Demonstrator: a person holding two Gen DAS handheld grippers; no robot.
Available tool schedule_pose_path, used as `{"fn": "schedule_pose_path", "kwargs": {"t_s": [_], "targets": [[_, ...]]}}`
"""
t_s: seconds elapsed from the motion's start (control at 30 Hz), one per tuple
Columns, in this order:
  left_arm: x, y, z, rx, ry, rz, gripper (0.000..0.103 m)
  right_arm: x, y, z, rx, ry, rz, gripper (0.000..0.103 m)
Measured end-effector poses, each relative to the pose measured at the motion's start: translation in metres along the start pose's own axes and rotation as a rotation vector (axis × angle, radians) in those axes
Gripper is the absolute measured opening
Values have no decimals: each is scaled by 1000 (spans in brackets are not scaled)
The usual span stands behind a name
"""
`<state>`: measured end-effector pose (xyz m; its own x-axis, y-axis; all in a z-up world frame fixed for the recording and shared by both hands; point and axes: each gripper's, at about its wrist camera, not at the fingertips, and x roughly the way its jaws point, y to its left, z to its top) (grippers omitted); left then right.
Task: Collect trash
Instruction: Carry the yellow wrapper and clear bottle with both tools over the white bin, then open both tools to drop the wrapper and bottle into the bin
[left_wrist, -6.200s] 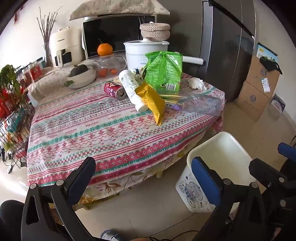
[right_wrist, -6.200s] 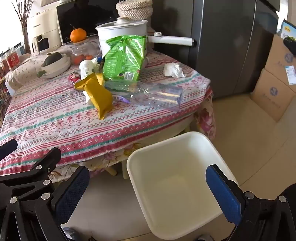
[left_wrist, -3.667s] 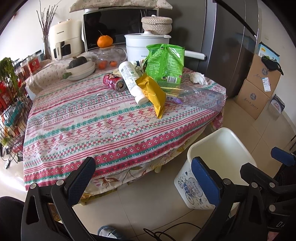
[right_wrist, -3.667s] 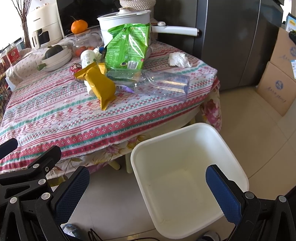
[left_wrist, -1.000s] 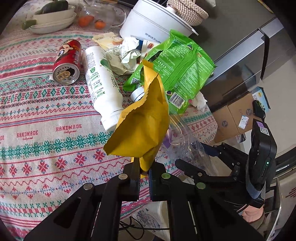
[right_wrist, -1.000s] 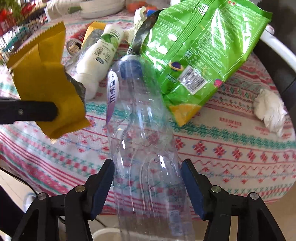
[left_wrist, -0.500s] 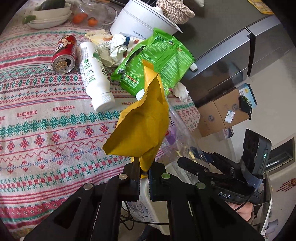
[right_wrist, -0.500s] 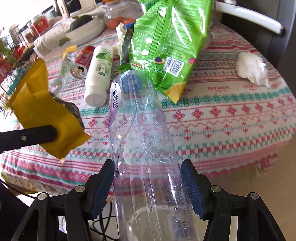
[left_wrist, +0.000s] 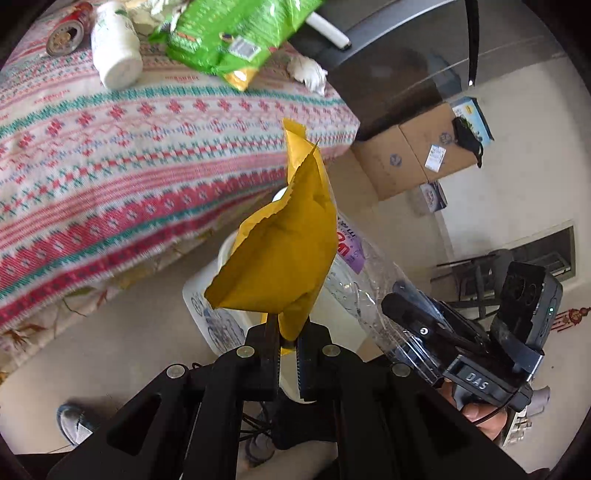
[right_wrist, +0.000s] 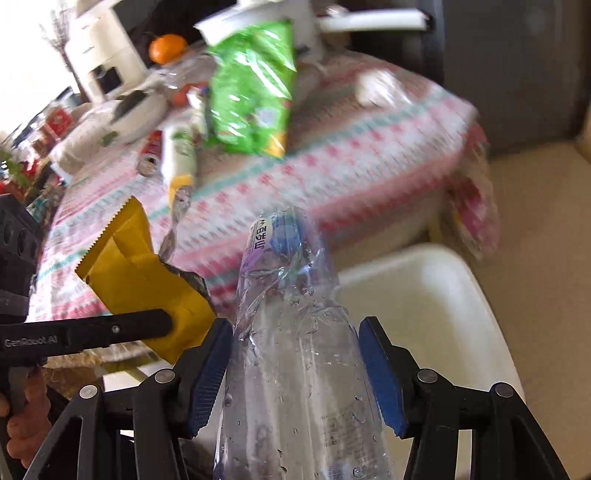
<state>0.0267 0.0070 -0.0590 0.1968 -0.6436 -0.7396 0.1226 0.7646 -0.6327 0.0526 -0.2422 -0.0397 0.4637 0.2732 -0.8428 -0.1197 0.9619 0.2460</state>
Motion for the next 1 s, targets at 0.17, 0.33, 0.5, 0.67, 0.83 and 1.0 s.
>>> {"fn": "schedule_pose_path", "kwargs": {"t_s": [0.17, 0.33, 0.5, 0.67, 0.83, 1.0], "targets": [[44, -11, -9, -30, 105, -32, 6, 16, -28, -2, 83, 65, -63, 61], [70, -21, -9, -47, 138, -35, 6, 34, -45, -3, 141, 117, -104, 62], [111, -20, 1, -70, 206, 38, 7, 53, -64, -5, 219, 154, -114, 62], [133, -25, 9, -22, 228, 127, 20, 77, -71, -3, 266, 178, -107, 63], [131, -14, 13, -68, 222, 137, 42, 93, -77, 0, 279, 197, -156, 63], [114, -7, 8, -68, 196, 120, 45, 111, -86, 1, 306, 219, -170, 63]]}}
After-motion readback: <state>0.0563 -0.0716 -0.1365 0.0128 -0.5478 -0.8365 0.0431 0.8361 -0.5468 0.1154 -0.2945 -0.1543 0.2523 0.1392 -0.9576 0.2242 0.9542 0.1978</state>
